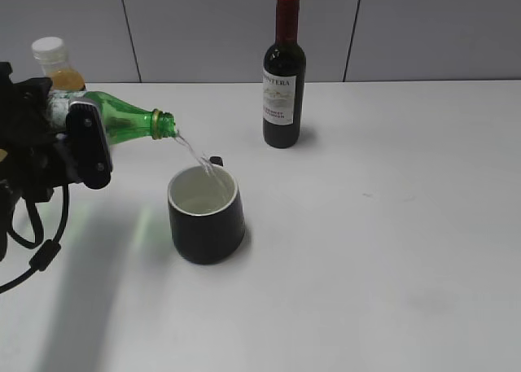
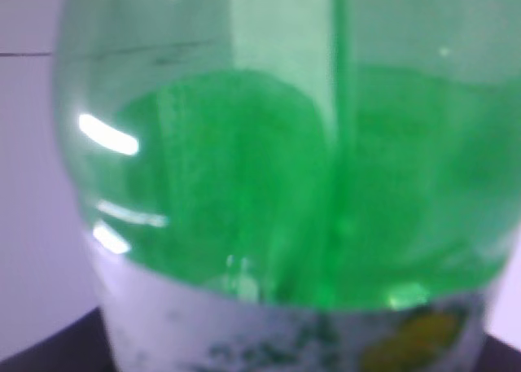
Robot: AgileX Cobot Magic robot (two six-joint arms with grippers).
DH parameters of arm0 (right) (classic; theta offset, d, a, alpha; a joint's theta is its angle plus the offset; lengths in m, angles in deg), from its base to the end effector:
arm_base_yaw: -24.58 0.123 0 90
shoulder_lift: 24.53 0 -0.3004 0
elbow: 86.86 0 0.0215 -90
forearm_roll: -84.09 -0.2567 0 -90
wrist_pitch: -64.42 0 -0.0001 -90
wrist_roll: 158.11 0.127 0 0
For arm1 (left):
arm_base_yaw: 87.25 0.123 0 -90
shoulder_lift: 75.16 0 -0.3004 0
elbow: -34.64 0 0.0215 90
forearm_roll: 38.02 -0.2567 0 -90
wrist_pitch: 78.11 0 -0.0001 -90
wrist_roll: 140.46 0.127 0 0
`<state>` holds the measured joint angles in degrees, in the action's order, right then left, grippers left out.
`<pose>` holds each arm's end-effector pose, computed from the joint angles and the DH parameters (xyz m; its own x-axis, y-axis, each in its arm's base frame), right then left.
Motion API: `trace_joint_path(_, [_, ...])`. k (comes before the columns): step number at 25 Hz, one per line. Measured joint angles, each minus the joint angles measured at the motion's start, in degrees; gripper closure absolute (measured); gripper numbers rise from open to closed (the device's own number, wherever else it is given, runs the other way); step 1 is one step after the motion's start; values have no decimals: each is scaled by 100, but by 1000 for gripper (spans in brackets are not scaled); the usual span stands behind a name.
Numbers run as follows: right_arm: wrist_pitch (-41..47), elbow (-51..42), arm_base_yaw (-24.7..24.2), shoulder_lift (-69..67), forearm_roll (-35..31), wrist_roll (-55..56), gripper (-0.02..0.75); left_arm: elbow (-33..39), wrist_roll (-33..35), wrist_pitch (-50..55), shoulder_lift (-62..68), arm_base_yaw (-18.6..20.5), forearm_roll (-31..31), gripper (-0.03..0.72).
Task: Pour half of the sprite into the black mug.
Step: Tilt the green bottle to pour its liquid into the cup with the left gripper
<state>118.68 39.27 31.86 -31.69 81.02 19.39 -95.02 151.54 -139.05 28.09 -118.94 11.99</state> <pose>0.0299 0.0094 0.2494 -0.4211 -0.0662 -0.9046 -0.1708 0.9853 0.0074 0.2945 -0.0819 0.1714 -0.1899 0.9814 0.0293 0.1873 0.0069 0.9823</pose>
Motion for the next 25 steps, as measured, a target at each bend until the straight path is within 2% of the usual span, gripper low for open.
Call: trace_joint_path(25, [0,0,0,0,0,0,146,-1,0,-36,0,0,10,235])
